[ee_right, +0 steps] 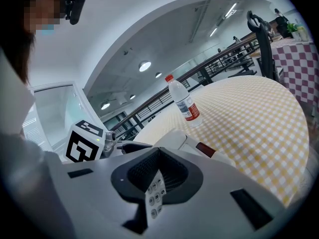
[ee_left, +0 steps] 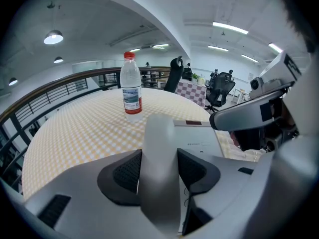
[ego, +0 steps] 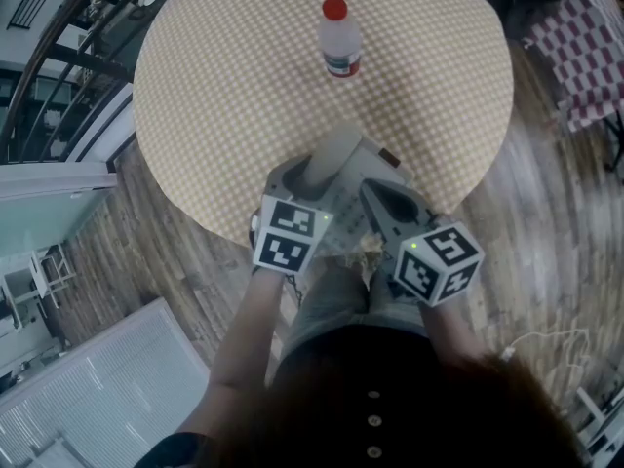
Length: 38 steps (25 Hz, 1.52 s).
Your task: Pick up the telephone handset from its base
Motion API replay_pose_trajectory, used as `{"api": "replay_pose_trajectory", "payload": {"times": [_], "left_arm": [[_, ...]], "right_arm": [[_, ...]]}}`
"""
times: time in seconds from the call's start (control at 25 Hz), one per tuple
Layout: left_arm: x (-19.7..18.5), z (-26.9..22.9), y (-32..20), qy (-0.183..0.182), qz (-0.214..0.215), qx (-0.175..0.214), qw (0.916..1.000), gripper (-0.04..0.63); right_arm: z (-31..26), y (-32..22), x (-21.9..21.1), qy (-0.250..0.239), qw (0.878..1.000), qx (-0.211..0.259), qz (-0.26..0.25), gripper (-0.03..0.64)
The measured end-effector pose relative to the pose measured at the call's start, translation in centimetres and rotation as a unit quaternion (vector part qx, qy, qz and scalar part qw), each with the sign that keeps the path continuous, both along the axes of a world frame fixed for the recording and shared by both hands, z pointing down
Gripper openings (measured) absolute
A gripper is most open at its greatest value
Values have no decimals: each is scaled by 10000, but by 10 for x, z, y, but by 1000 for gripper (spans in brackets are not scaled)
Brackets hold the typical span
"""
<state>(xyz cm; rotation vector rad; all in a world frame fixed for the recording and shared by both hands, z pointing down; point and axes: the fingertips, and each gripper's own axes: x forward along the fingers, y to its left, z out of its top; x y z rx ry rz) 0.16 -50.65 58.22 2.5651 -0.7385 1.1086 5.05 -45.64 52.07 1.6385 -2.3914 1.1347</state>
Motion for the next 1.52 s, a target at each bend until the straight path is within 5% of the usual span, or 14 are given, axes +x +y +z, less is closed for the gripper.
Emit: {"api": "replay_pose_trajectory", "payload": {"times": [0.6,1.52], "left_arm": [[2,-32,8,271,-215,173,9993,225],[5,-110,27,1507,-517,292,9868,225]], "right_arm": [[-23,10,6,82,9997,241,-41,11],[-79,-2,30,455,9948,902,-142,11]]}}
